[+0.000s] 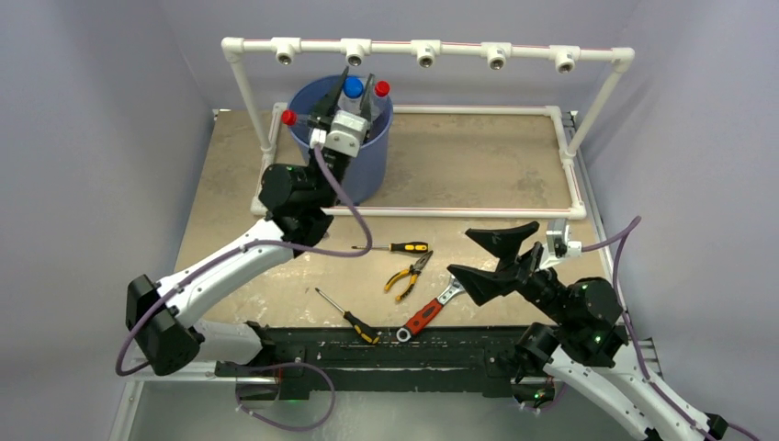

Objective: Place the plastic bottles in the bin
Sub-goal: Place the plastic bottle in the trash bin.

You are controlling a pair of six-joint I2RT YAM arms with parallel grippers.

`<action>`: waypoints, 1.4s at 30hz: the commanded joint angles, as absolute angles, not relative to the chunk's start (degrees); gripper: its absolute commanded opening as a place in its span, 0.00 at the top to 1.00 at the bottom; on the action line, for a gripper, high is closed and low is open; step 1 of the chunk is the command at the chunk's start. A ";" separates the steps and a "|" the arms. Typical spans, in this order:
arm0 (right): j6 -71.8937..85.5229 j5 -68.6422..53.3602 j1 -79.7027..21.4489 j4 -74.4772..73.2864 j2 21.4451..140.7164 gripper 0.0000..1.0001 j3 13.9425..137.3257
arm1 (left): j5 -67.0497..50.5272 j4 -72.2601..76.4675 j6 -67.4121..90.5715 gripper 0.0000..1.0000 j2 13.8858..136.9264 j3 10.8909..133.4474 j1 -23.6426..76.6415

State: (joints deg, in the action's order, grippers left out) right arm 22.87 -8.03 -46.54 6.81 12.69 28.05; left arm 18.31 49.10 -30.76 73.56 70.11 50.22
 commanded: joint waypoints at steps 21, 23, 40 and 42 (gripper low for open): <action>22.40 -10.67 -46.69 10.11 15.78 0.01 28.31 | -4.28 76.16 -20.32 1.00 92.76 61.68 26.30; 22.96 -11.28 -46.67 10.94 16.05 0.01 27.78 | -3.62 78.90 -20.39 1.00 94.44 61.45 25.84; 21.83 -10.23 -46.71 9.79 16.10 0.01 27.32 | -4.10 75.89 -13.63 0.04 93.64 59.39 23.91; 21.64 -9.84 -46.67 9.52 15.77 0.01 27.48 | -4.43 73.85 -13.32 0.01 90.70 59.61 24.14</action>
State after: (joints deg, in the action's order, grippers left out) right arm 22.61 -10.04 -46.54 8.56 16.12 26.65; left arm -3.03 74.89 -16.73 97.91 59.20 24.12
